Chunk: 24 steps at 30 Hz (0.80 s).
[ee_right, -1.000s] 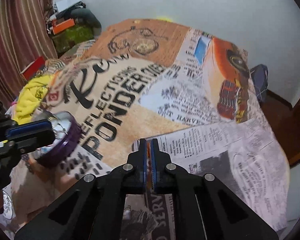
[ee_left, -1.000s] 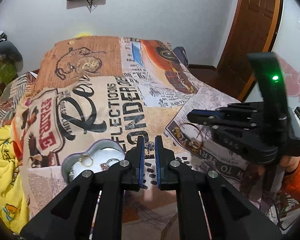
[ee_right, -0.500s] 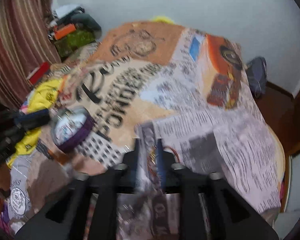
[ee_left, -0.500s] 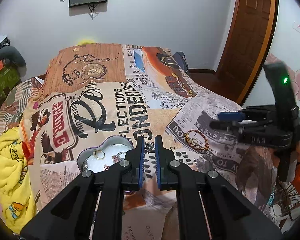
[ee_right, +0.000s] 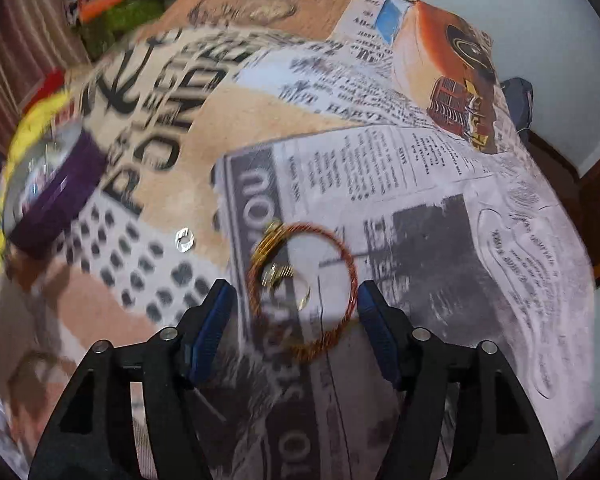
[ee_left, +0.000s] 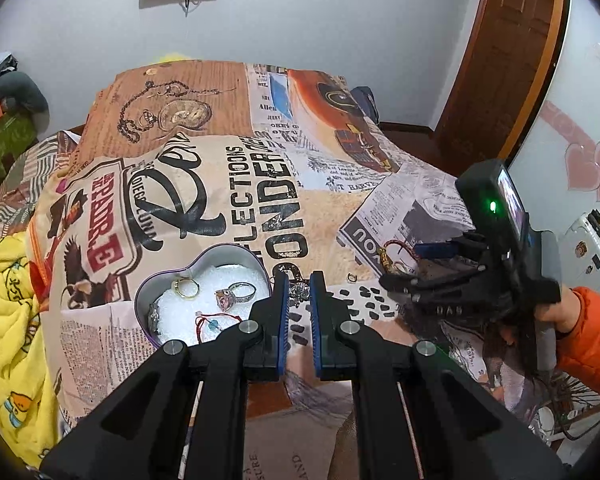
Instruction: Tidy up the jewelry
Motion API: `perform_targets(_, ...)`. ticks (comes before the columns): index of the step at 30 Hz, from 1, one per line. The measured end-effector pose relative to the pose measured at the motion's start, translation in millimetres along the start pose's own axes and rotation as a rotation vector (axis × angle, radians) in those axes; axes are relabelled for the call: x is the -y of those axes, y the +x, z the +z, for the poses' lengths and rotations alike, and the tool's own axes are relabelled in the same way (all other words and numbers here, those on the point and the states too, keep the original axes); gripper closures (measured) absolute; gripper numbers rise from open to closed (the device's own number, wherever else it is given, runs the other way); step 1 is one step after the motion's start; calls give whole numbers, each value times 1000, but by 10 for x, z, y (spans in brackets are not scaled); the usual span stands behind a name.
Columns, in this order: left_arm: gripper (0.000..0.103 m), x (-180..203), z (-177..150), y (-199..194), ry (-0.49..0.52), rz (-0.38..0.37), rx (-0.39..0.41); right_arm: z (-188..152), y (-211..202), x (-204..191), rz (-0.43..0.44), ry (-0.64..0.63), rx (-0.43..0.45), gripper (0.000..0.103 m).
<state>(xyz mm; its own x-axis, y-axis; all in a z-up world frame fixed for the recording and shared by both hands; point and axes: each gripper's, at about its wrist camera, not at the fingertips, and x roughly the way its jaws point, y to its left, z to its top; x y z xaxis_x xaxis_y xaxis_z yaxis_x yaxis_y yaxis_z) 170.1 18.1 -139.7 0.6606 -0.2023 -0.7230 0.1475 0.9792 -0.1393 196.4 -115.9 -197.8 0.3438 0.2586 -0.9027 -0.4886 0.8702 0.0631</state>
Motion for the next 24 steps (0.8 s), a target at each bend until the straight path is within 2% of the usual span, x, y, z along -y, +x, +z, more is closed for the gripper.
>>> perform_targets(3, 95, -7, 4, 30, -4, -2, -2, 0, -2, 114, 36, 41, 8, 44)
perform_targets(5, 95, -3, 3, 51, -6, -4, -4, -15, -10, 84, 19, 31, 20, 47)
perform_targets(7, 95, 5, -4, 68, -11, -7, -7, -26, -22, 53, 18, 17, 27, 57)
perform_targets(9, 95, 21, -11, 77, -14, -11, -11, -27, -36, 36, 21, 8, 30, 74)
perform_targets(10, 95, 28, -14, 77, -13, -11, -12, -15, -36, 35, 19, 7, 31, 76)
perform_targets(14, 95, 53, -25, 40, -2, -4, -6, 24, -36, 84, 28, 40, 41, 79)
perform_targets(19, 95, 14, -29, -5, -4, 6, -3, 31, -126, 122, 39, 76, 65, 79)
perform_targets(24, 95, -35, -23, -61, -15, 13, 6, 52, -315, 88, 35, 62, 107, 79)
